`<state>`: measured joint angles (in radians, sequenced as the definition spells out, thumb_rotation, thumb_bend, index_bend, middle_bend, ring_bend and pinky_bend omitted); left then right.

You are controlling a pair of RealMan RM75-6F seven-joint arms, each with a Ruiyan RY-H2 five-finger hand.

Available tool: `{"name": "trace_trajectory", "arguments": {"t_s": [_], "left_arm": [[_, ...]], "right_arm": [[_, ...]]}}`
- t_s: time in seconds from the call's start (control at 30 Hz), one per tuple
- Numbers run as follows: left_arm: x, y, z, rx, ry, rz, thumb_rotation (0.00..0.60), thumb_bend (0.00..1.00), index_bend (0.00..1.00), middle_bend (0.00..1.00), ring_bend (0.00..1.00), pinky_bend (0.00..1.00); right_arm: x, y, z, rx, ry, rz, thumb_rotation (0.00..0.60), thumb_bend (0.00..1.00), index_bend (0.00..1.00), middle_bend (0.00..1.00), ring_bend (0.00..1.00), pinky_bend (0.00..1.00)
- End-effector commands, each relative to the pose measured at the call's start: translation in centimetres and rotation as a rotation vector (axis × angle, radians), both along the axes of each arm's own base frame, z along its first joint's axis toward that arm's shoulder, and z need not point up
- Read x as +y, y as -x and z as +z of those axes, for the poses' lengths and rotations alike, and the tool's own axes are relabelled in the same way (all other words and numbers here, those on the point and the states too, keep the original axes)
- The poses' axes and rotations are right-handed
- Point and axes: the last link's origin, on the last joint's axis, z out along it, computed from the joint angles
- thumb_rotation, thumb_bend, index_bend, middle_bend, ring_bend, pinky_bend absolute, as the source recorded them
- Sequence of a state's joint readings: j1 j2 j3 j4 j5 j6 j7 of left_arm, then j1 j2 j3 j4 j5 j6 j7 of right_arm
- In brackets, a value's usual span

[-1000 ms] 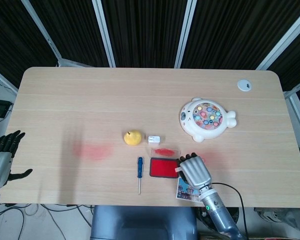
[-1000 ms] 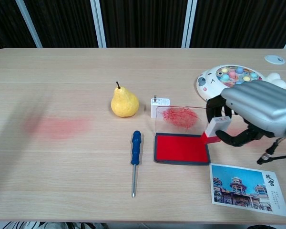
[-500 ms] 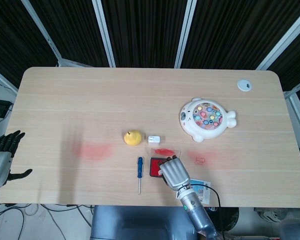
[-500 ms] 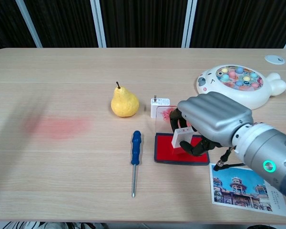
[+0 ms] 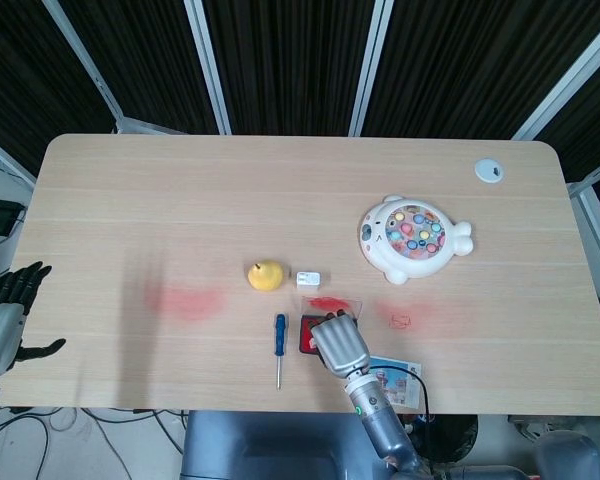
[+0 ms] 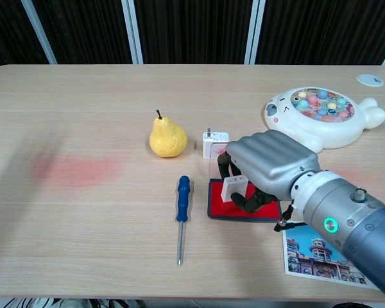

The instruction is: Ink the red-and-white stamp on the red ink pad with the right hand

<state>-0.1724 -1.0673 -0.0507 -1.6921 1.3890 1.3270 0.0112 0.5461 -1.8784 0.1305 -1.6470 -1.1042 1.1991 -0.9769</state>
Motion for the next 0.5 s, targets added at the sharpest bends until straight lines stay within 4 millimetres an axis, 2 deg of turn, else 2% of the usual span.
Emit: {"name": "trace_trajectory", "arguments": {"t_s": [0.03,0.5], "left_arm": [[0.0,0.0,0.0,0.0,0.001,0.002,0.6,0.0,0.0,0.0,0.0,0.0],[0.1,0.0,0.0,-0.008,0.003,0.009,0.6,0.0,0.0,0.0,0.0,0.0]], "right_arm": [[-0.2,-0.3,-0.5,-0.015,0.007,0.001,0.6,0.63,0.76,0.62,0.49,0.46],[-1.0,0.0,-2.1,-0.001,0.027,-0.015,0.6,0.63,0.77,0.63,0.49,0.46]]}}
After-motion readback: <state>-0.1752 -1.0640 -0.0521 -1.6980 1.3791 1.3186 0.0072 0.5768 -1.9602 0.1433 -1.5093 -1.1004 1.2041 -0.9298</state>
